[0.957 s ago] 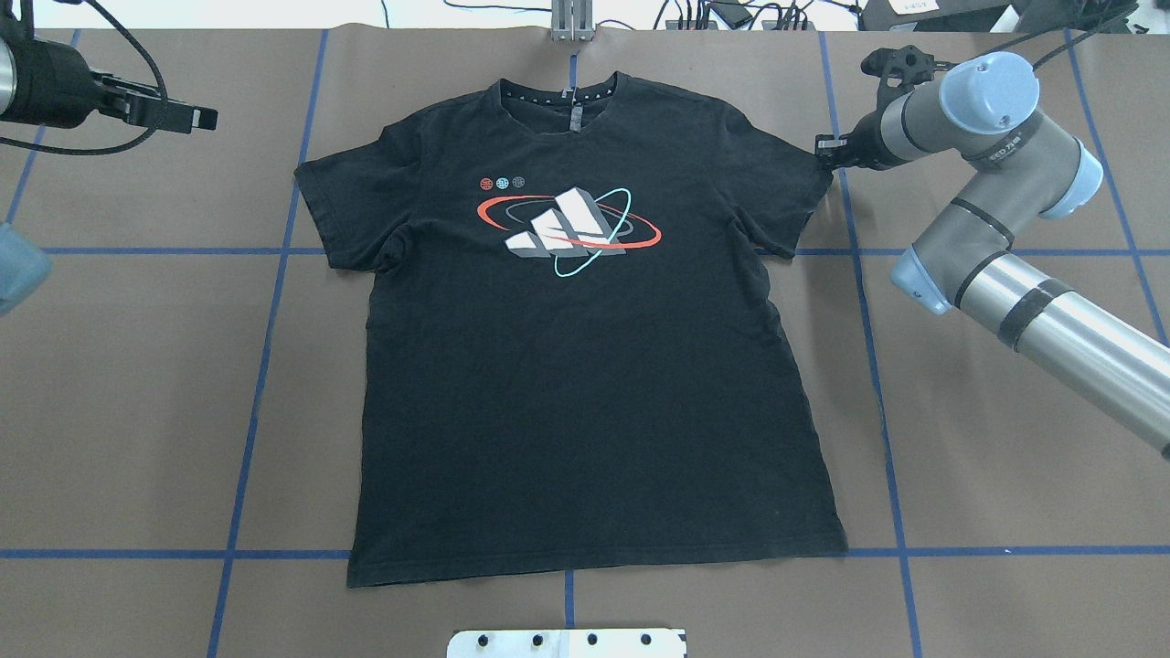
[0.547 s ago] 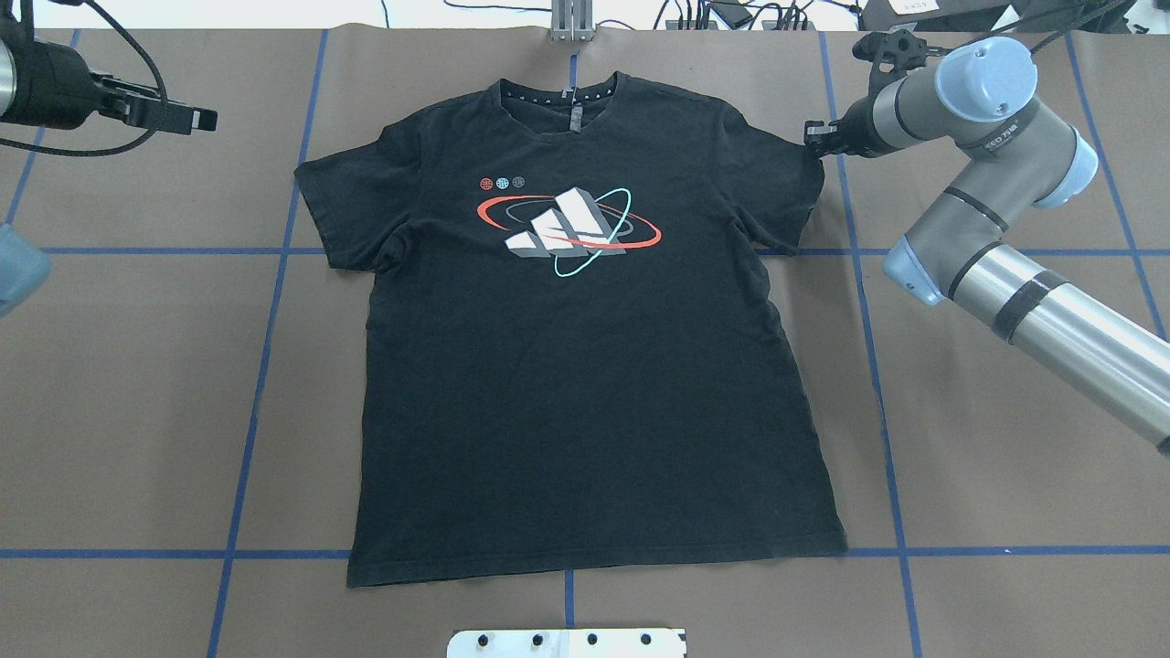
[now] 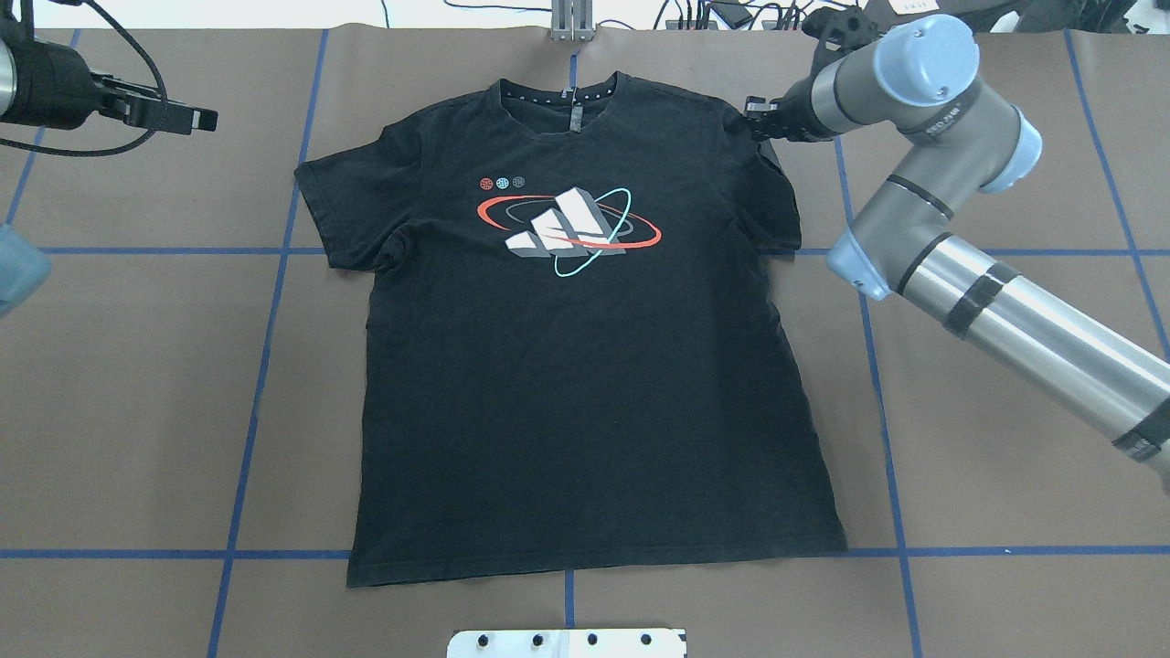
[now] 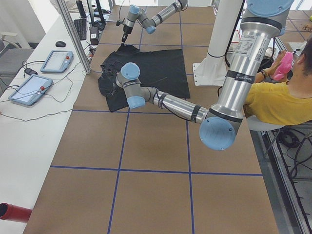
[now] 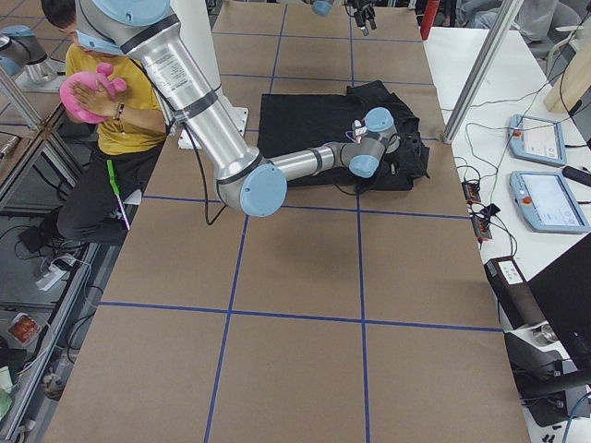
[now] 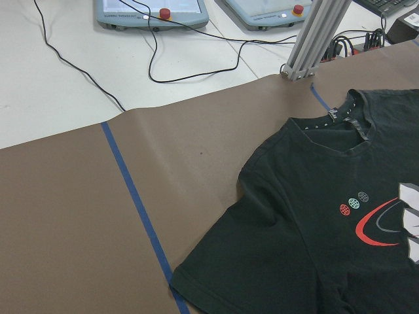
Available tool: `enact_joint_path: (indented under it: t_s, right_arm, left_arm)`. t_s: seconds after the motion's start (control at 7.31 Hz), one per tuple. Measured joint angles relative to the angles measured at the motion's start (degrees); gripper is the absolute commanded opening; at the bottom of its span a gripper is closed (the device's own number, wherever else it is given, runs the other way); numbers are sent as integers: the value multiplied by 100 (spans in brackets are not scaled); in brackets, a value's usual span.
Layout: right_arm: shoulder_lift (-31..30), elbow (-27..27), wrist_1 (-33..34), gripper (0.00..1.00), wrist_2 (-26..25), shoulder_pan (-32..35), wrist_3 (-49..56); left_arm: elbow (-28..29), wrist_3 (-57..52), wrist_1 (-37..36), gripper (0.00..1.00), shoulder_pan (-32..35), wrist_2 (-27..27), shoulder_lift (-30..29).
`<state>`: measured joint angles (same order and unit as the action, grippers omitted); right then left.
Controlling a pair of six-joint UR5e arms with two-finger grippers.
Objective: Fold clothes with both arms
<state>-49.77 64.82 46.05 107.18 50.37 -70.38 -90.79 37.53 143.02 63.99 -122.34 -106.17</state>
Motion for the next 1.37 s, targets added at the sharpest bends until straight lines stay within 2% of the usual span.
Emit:
enact_joint_path:
  t_s: [0.27, 0.55, 0.82, 0.96, 1.37]
  right_arm:
    - [518, -16, 694, 0, -430, -304, -376]
    - [741, -154, 810, 0, -840, -588, -695]
    - [1243, -769, 810, 0, -1289, -854, -1038]
    - [1374, -963, 802, 99, -1418, -934, -1097]
    - [1461, -1089, 810, 100, -1825, -1111, -1104]
  left_arm:
    - [3, 0, 6, 100, 0, 0, 0]
    - [6, 0, 7, 100, 0, 0, 0]
    - [11, 0, 7, 100, 0, 0, 0]
    - [14, 0, 7, 100, 0, 0, 0]
    - [44, 0, 7, 100, 0, 0, -5]
